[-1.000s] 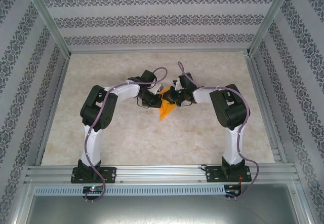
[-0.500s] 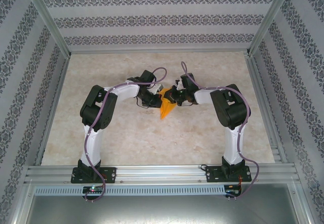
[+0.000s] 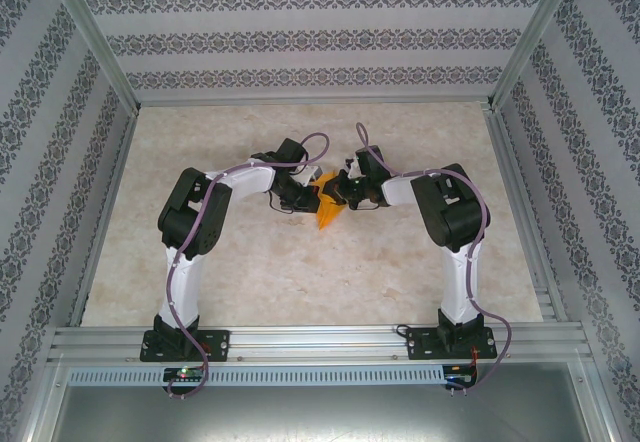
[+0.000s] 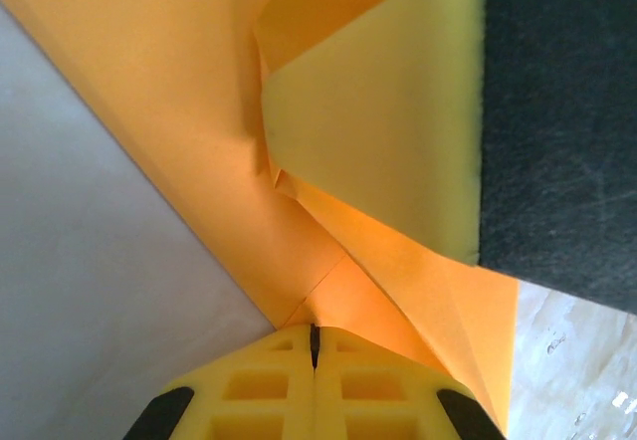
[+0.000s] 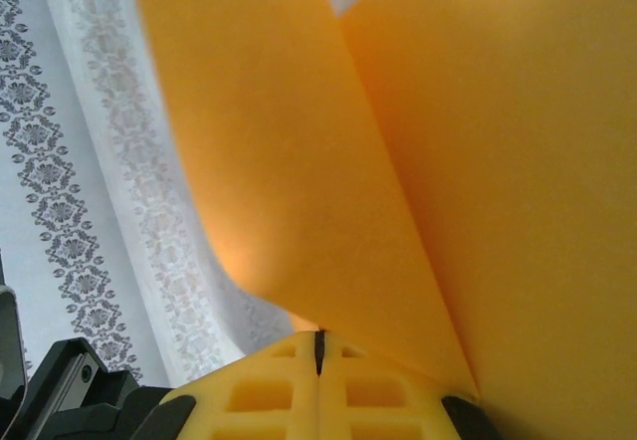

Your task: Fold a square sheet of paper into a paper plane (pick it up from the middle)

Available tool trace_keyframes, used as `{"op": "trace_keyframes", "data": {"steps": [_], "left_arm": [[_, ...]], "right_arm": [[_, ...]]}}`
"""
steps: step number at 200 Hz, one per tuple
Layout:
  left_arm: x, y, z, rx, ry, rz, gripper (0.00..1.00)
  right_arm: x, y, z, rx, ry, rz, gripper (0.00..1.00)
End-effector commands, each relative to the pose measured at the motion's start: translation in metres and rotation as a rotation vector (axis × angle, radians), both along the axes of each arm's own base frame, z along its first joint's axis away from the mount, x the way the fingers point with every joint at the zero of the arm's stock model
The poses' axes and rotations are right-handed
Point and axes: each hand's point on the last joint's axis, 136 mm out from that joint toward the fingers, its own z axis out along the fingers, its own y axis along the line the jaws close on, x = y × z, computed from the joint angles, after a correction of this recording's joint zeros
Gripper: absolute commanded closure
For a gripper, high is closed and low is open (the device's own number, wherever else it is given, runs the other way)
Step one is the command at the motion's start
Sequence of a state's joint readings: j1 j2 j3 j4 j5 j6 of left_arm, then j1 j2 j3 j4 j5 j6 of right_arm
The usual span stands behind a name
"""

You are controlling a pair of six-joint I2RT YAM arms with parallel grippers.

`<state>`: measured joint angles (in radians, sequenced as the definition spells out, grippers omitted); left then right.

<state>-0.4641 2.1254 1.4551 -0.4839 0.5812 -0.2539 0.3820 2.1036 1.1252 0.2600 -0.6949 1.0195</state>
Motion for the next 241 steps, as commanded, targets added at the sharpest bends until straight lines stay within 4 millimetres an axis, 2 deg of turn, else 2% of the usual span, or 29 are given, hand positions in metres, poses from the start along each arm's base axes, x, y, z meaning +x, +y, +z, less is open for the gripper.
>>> {"op": "trace_keyframes", "data": {"steps": [1, 39, 71, 153, 173, 216, 233, 241], "left_arm": [[-0.009, 0.01, -0.021, 0.051, 0.029, 0.001, 1.0], [-0.01, 0.011, -0.023, 0.053, 0.032, 0.002, 1.0], [-0.01, 0.011, -0.024, 0.053, 0.032, -0.003, 1.0], [-0.008, 0.009, -0.017, 0.037, 0.025, 0.001, 1.0], [-0.007, 0.007, -0.009, 0.022, 0.015, 0.004, 1.0], [-0.002, 0.004, 0.016, -0.003, -0.026, 0.018, 1.0], [0.001, 0.005, 0.03, -0.005, -0.051, 0.033, 0.93], [0.002, 0.005, 0.038, -0.014, -0.062, 0.041, 0.87]], "right_arm": [[0.003, 0.003, 0.002, 0.013, -0.014, 0.004, 1.0], [0.002, 0.003, 0.021, 0.033, -0.054, 0.015, 1.0], [-0.001, 0.007, 0.025, 0.044, -0.054, 0.032, 1.0], [-0.006, 0.007, -0.013, -0.01, 0.015, 0.051, 1.0], [-0.011, 0.002, -0.025, -0.051, 0.047, 0.054, 1.0], [-0.017, -0.003, -0.037, -0.083, 0.073, 0.057, 1.0], [-0.019, -0.004, -0.04, -0.093, 0.078, 0.06, 1.0], [-0.019, -0.004, -0.04, -0.093, 0.077, 0.06, 1.0]]}}
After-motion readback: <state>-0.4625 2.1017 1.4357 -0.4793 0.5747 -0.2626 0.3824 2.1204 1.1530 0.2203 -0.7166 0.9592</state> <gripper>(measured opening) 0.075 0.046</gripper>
